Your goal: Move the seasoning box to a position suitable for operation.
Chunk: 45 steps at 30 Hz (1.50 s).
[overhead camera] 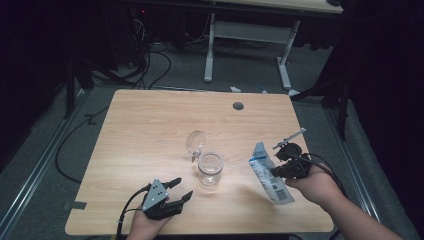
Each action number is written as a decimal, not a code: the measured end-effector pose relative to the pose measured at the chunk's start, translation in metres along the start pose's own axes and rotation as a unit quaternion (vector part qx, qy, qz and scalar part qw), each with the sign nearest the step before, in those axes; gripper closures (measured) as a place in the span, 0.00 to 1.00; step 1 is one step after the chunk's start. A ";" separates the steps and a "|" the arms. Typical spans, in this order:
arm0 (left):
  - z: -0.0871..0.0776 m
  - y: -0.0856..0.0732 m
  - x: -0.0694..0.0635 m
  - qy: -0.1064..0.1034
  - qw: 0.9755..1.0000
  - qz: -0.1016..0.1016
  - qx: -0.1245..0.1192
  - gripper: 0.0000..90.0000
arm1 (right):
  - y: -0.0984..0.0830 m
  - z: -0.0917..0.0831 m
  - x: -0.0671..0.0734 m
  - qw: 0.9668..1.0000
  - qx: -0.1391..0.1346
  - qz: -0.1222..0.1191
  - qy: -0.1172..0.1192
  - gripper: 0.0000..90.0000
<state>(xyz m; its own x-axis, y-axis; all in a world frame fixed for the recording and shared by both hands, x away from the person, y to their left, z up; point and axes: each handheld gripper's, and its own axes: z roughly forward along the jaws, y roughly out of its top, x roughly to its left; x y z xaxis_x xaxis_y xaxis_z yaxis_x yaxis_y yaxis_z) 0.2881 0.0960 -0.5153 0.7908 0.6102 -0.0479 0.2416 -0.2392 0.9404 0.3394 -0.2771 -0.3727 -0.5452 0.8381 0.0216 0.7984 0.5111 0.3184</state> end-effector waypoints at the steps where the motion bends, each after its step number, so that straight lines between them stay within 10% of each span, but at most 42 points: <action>1: 0.005 0.002 -0.006 -0.007 1.000 0.006 0.001 0.45 | 0.001 -0.002 0.002 1.000 -0.002 -0.001 0.001 0.99; 45: 0.094 0.024 -0.086 -0.108 0.992 0.060 0.011 0.34 | 0.038 -0.017 0.066 0.998 -0.018 -0.046 0.036 0.99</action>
<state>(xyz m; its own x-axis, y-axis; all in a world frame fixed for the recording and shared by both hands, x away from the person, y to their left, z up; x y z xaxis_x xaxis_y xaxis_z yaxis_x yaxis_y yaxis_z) 0.2789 -0.0327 -0.5202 0.9158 0.4015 -0.0093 0.1489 -0.3180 0.9363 0.3299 -0.2053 -0.3433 -0.6342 0.7709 0.0590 0.7346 0.5770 0.3569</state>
